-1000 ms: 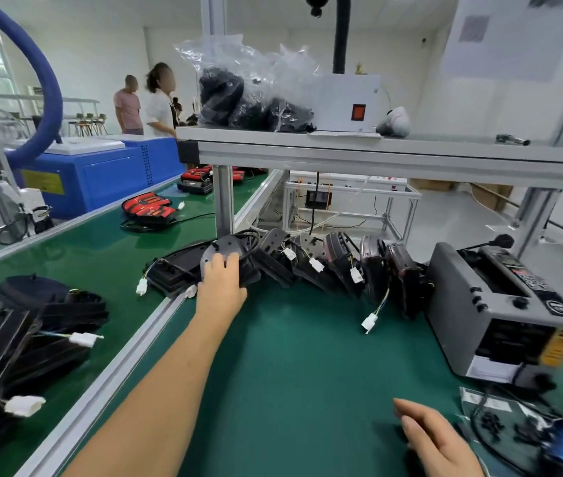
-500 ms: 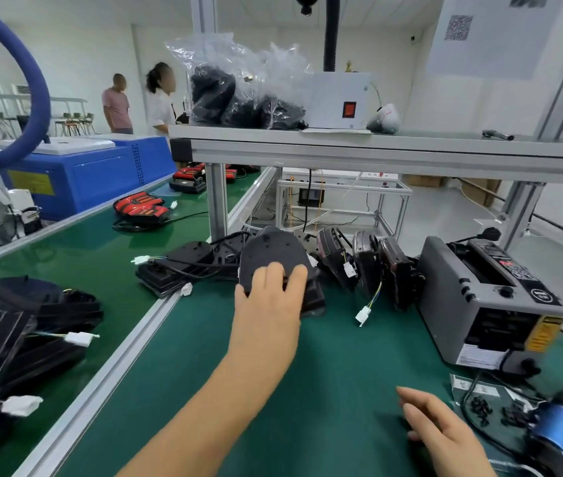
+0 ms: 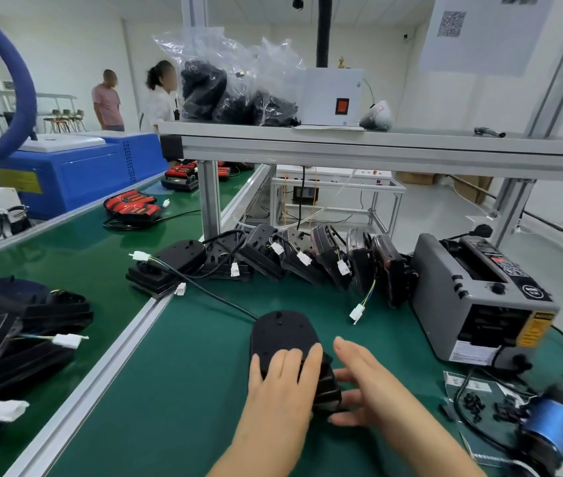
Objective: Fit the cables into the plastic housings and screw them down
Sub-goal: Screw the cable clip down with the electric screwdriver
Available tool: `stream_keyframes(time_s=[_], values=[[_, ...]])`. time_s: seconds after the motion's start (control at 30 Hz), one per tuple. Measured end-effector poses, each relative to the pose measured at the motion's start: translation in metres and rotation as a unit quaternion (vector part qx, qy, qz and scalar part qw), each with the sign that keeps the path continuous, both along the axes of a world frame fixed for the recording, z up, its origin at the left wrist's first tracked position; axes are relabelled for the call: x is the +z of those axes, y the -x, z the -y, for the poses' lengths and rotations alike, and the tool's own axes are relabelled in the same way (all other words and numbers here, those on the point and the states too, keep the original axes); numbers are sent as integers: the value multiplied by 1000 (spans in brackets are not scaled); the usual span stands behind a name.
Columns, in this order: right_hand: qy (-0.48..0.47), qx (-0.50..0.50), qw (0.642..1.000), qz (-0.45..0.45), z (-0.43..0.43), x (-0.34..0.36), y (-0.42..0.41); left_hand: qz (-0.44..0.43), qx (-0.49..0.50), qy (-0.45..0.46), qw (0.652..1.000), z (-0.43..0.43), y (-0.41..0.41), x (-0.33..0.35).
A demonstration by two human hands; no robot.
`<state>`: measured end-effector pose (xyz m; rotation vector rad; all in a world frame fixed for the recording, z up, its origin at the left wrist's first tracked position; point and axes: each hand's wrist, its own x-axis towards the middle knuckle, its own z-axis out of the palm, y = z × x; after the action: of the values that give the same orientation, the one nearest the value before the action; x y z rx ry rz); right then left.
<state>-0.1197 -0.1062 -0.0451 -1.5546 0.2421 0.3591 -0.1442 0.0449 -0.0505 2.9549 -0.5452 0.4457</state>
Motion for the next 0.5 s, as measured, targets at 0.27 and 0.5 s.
stream_keyframes(time_s=[0.27, 0.5], values=[[42, 8, 999, -13, 1, -15, -14, -144, -133, 74, 978, -13, -14, 3], [98, -57, 993, 31, 25, -22, 2, -75, 132, 56, 987, -52, -101, 13]])
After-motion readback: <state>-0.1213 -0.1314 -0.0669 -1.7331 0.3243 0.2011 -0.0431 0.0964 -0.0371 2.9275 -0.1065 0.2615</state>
